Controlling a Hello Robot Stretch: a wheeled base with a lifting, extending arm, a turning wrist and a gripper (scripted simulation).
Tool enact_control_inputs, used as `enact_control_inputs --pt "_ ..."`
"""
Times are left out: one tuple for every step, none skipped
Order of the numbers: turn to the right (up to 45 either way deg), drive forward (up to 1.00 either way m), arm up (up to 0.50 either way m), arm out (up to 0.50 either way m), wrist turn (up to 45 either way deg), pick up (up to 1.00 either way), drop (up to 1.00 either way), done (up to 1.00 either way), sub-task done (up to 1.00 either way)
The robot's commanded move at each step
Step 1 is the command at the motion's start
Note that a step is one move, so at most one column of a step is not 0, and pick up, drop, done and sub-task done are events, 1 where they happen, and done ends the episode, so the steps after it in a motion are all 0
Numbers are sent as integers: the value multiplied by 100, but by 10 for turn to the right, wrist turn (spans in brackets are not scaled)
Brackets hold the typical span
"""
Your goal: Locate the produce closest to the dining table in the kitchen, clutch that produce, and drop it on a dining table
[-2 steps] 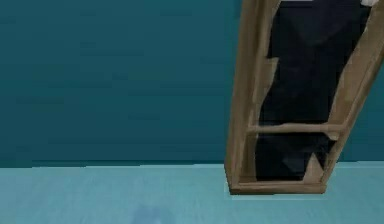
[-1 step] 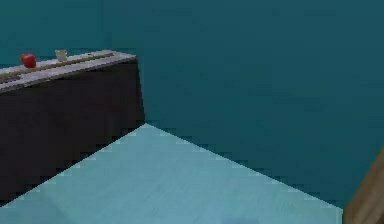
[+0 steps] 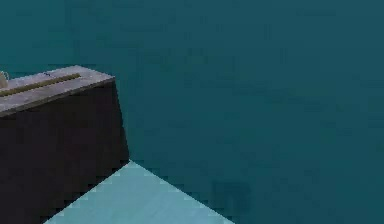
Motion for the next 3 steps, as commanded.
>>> enact_control_inputs --pt "-450 0 0 0 0 0 0 0 0" --pt "-240 0 0 0 0 0 0 0 0" --pt "0 90 0 0 0 0 0 0 0"
